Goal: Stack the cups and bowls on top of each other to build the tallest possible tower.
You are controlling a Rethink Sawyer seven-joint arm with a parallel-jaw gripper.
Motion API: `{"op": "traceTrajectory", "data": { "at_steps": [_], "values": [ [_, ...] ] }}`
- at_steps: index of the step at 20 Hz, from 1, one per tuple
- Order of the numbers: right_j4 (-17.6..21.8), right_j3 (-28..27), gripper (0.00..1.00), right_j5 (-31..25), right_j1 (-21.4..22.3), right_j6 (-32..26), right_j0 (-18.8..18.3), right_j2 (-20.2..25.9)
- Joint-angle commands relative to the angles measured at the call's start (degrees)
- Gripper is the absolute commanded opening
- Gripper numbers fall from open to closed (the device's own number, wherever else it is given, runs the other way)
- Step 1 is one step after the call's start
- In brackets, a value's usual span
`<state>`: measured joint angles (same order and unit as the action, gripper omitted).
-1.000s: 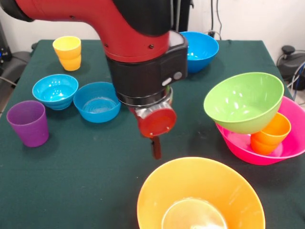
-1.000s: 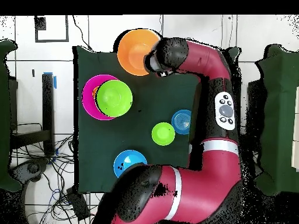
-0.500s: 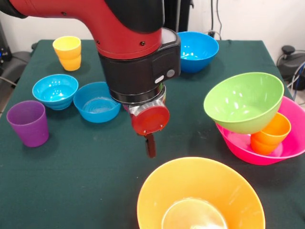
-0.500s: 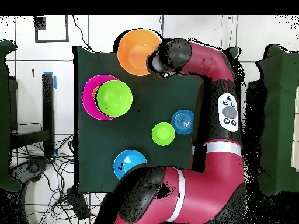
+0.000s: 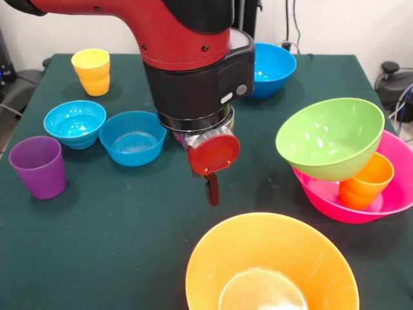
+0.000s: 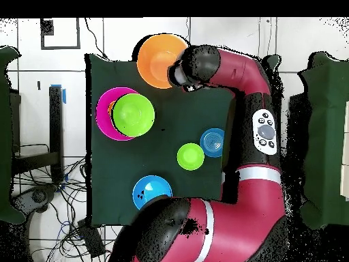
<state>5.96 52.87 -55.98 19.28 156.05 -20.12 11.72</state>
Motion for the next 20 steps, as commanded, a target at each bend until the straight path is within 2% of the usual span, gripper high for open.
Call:
{"op": "traceTrajectory", "data": {
  "at_steps": [1, 4, 8, 16, 20],
  "values": [
    [0.21, 3.55, 1.0, -0.29, -0.03, -5.88, 1.67, 3.29],
    [-0.15, -1.31, 1.0, -1.28, -1.47, -2.77, 2.7, 2.9],
    [-0.53, -4.78, 1.0, -0.83, -2.75, -0.38, 3.77, 2.7],
    [-1.17, -6.66, 1.0, -1.38, -3.53, 0.16, 4.35, 2.12],
    [-1.43, -6.43, 1.0, 0.06, -4.04, 0.23, 4.6, 1.63]
  ]
}}
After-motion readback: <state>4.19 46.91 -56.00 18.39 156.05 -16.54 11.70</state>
